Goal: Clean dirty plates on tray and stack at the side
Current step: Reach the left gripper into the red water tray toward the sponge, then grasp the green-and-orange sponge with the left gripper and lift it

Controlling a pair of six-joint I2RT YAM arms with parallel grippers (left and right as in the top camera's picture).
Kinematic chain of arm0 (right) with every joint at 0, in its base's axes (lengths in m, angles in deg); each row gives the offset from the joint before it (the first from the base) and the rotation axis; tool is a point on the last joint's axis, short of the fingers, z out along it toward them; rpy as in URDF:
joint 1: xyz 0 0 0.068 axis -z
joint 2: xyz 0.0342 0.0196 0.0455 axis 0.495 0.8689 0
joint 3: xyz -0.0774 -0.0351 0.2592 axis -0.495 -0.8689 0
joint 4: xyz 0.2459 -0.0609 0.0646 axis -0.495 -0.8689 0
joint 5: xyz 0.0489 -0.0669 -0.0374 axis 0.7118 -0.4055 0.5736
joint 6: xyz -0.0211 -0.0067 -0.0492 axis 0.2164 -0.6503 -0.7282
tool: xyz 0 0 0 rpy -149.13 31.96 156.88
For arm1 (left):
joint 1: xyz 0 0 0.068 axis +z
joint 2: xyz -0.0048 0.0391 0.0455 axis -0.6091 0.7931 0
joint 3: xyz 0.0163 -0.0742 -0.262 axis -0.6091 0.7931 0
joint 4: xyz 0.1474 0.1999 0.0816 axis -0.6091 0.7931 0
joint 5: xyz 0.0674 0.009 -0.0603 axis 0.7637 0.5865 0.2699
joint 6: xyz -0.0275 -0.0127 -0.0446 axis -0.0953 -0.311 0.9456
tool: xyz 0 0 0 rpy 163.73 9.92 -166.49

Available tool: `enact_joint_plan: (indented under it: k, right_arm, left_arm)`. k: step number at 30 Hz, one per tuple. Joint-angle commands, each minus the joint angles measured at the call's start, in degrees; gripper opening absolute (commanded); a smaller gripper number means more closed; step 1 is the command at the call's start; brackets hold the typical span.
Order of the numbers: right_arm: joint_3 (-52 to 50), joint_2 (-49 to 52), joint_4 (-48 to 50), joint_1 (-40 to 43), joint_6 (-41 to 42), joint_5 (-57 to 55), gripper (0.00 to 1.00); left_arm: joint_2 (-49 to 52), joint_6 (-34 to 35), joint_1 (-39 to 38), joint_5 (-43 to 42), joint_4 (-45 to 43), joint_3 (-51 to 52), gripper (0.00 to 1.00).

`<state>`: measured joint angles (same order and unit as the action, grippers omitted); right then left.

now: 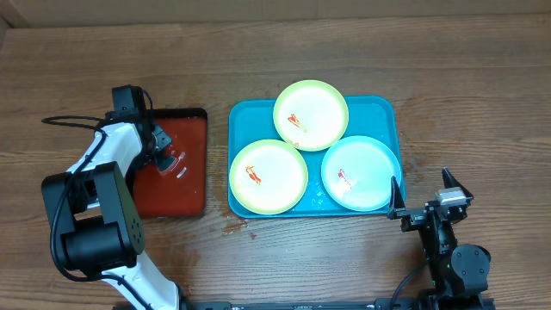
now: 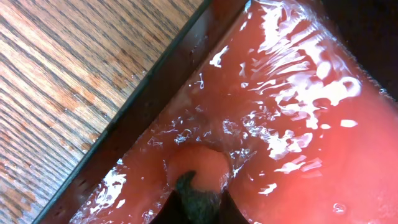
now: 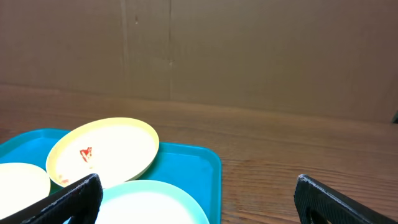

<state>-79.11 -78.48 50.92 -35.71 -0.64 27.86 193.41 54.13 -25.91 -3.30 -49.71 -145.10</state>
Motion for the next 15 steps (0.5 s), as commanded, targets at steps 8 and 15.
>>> enact_joint_plan:
  k: [8,15]
  right_arm:
    - [-0.6,-0.5,0.3,-0.2,-0.2,-0.5,1.0]
    - [-0.6,-0.5,0.3,-0.2,-0.2,-0.6,1.0]
  left_arm:
    - [1.9,0.0,-0.4,-17.9,6.2,-1.1,1.0]
    - [1.9,0.4,-0.4,-20.7,12.5,-1.1,0.91]
